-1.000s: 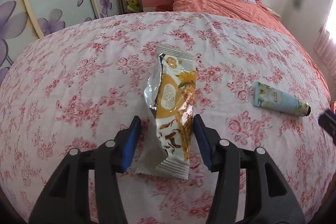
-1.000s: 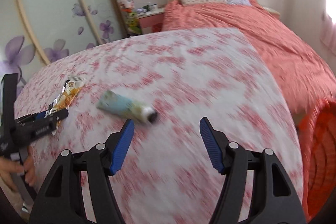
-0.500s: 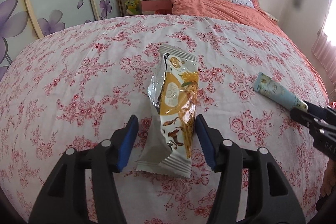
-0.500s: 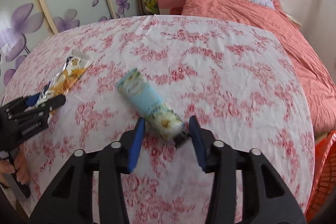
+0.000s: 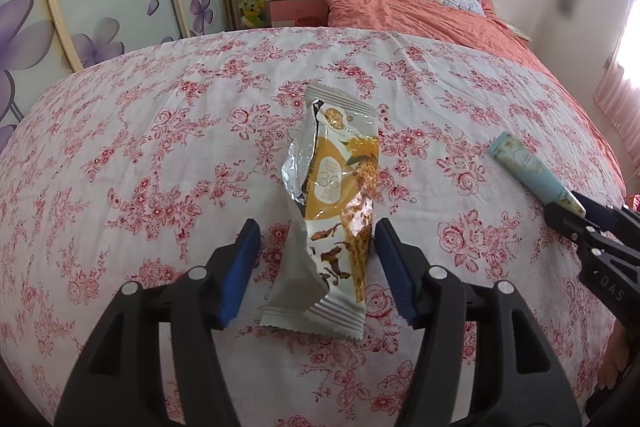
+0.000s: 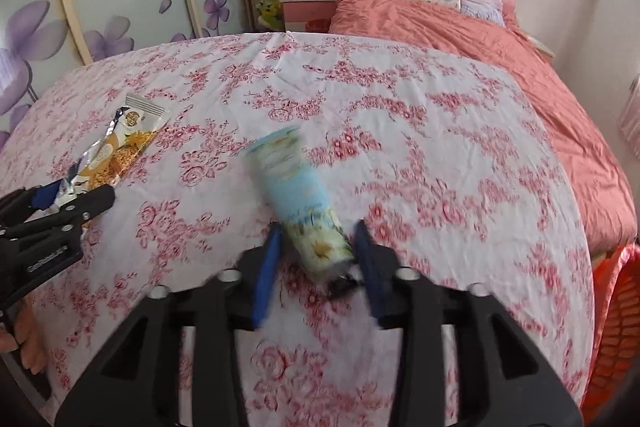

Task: Collect trash
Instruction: 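Grasp the light-blue hand cream tube with the right tool while the left tool holds the wrapper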

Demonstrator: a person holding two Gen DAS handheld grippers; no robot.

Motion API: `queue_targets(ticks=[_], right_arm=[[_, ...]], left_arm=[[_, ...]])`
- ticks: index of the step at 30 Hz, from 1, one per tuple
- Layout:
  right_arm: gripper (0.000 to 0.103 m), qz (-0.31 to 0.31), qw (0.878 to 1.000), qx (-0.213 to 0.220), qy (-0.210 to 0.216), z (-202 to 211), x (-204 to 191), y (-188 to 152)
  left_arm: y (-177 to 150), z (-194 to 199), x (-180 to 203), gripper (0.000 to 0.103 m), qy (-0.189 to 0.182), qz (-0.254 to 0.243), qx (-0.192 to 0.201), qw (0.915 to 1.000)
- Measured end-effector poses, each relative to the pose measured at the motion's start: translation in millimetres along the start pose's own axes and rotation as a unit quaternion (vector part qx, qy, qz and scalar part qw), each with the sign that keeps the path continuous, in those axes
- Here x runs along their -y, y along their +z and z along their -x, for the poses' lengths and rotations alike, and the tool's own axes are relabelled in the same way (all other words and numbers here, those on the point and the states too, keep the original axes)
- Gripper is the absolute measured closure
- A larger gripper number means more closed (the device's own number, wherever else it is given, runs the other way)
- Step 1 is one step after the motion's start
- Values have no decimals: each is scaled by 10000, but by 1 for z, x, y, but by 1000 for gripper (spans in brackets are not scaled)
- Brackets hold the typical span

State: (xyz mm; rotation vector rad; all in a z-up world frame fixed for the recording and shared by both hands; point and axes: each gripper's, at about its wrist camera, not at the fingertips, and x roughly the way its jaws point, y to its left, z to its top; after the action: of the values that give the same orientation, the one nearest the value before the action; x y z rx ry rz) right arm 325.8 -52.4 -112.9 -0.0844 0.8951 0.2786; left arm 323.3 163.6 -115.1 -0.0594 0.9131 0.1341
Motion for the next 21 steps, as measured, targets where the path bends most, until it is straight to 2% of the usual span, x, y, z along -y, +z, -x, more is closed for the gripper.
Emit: queue_targets(ticks=[7,16,21], right_arm=[[76,-638,9975,-127,292,30,20,-35],[73,-488,9986,99,-155,20,10,-30],[73,-435,9986,87,-275,22,11,-32]], left_arm=[[0,0,0,43,-12,-9,-4,10000],[-1,0,0,42,-21,-5,-6,10000],[0,-2,2,41,-26,-3,-8,10000]])
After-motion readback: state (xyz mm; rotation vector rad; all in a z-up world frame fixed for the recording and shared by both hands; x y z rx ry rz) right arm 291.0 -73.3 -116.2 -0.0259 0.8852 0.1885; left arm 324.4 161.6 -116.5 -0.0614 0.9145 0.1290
